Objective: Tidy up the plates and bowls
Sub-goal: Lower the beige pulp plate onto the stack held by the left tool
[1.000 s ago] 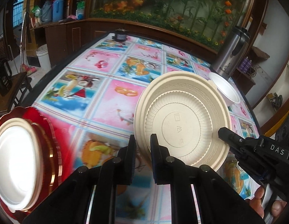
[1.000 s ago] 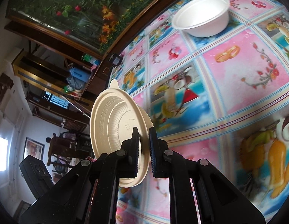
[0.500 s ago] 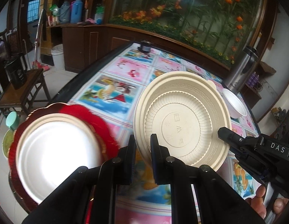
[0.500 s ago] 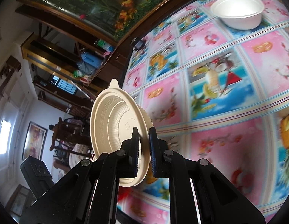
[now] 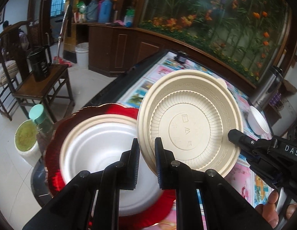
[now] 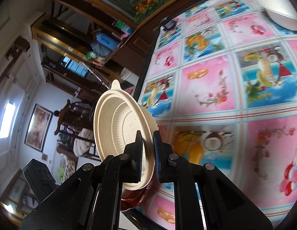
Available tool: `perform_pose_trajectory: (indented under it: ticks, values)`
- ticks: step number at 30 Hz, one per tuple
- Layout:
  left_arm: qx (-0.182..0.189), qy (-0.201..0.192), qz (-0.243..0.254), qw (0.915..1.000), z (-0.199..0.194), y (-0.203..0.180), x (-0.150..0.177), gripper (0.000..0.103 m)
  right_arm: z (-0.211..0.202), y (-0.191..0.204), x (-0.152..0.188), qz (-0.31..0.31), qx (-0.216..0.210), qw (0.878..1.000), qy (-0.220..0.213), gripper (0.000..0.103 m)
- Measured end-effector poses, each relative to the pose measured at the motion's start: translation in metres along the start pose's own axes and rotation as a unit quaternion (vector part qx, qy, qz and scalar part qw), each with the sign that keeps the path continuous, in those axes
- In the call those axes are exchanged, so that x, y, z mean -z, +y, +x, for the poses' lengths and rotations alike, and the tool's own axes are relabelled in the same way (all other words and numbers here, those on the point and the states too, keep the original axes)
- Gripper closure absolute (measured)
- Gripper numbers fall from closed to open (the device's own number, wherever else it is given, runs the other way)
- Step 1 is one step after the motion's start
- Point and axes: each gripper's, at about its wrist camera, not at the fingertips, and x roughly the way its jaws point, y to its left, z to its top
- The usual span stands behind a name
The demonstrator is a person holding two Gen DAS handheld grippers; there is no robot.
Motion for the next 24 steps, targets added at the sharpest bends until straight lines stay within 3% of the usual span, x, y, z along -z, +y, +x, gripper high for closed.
perform_pose_trajectory:
  ticks: [15, 24]
  values:
    - [-0.036, 0.000, -0.033, 0.9988, -0.012, 0.047, 0.000, 0.089, 0.051, 0.035, 0.019, -0.033, -0.012, 0.998, 0.058, 0.092]
    - [-0.032, 0.024, -0.035, 0.9986, -0.019, 0.062, 0.010, 0.087, 0.066, 0.033, 0.032, -0.024, -0.024, 0.995, 0.097, 0.092]
